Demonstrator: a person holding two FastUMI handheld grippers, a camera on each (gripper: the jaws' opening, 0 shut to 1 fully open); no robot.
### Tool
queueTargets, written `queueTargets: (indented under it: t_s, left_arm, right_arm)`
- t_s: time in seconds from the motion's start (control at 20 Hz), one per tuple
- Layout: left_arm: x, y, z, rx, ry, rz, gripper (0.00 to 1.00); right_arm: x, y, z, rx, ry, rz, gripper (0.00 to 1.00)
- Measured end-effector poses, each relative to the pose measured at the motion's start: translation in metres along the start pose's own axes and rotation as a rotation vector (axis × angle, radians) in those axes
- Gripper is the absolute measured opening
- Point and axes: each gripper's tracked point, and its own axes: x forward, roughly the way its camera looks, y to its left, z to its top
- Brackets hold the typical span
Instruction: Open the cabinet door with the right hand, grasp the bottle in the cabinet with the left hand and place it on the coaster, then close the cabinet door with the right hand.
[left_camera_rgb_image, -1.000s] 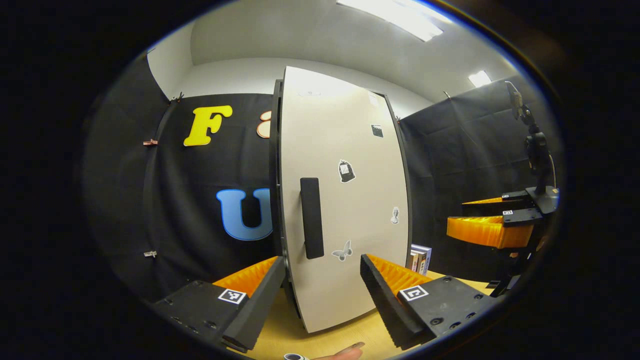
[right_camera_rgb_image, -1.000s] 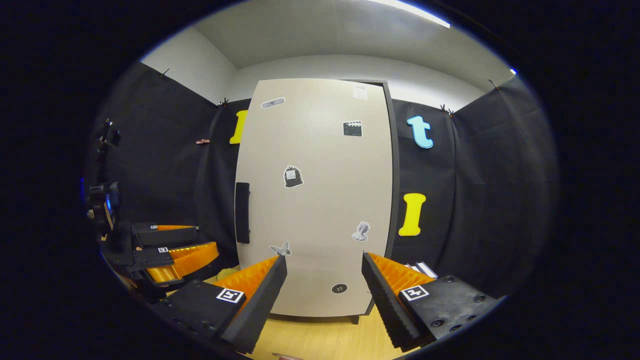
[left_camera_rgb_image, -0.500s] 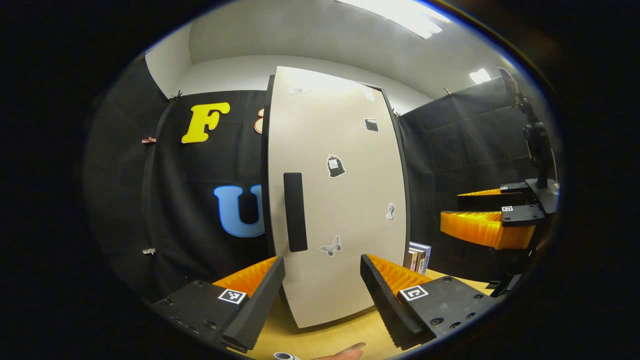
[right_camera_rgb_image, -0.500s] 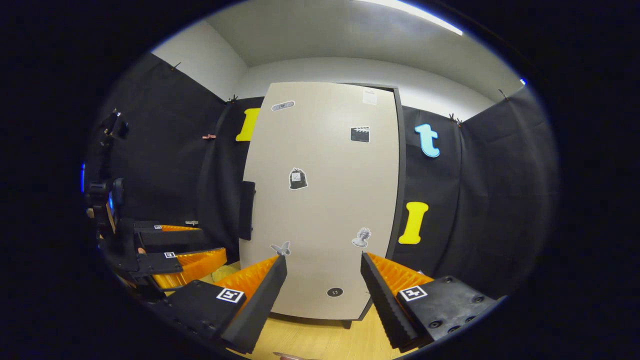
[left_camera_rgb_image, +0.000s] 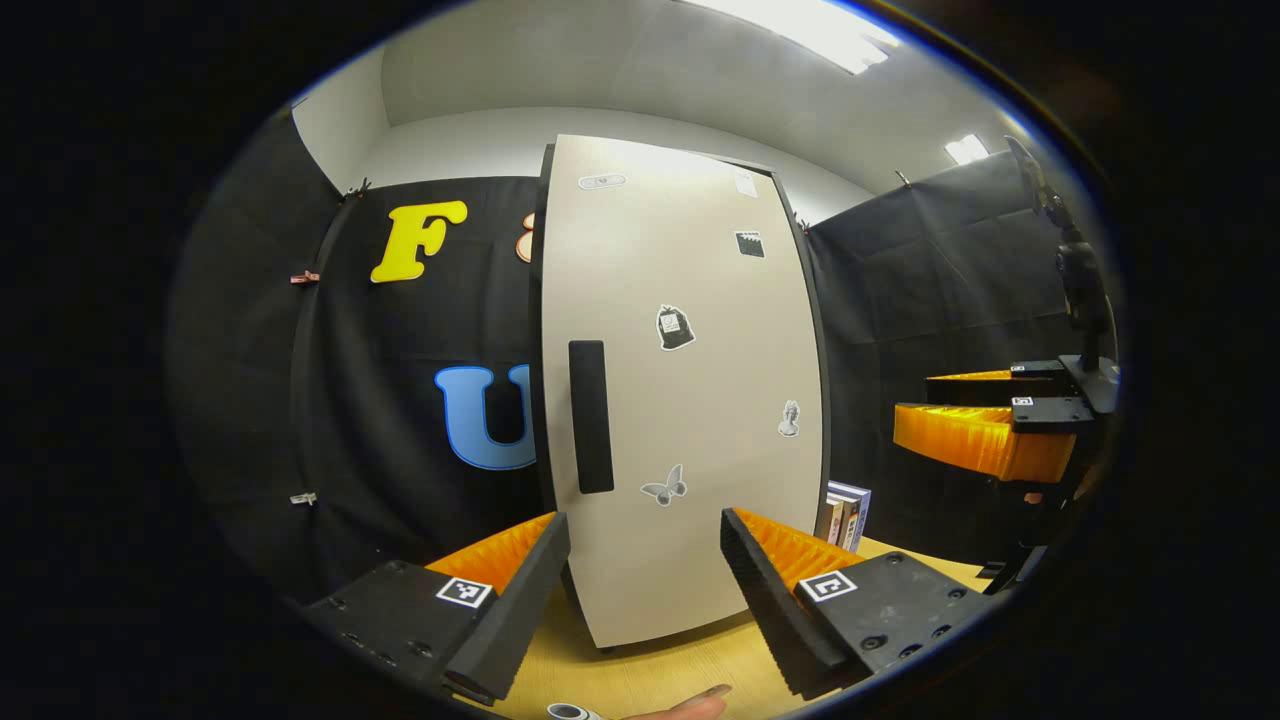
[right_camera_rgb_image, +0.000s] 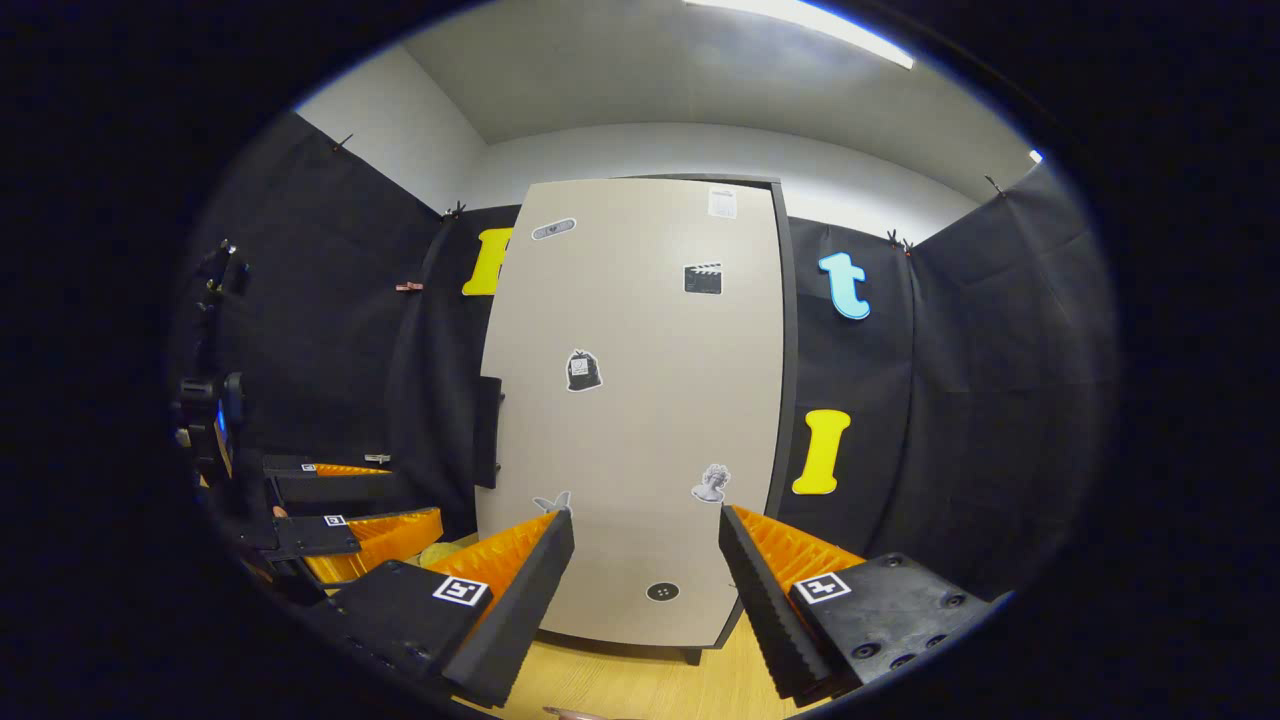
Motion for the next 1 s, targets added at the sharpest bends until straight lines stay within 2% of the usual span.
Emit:
queueTargets:
  t_s: [0.4, 0.7, 1.0]
  left_arm:
    - [0.003, -0.001, -0.004, 0.007, 0.008, -0.003, 0.96]
    - [0.004, -0.001, -0.004, 0.000, 0.008, -0.001, 0.96]
    - [0.002, -0.001, -0.001, 0.000, 0.004, 0.006, 0.96]
  right_arm:
    - [0.003, -0.008, -0.002, 0.006, 0.005, -0.032, 0.98]
    - [0.006, -0.004, -0.009, -0.013, 0.040, -0.022, 0.98]
    - [0.009, 0.000, -0.011, 0.018, 0.055, -0.011, 0.97]
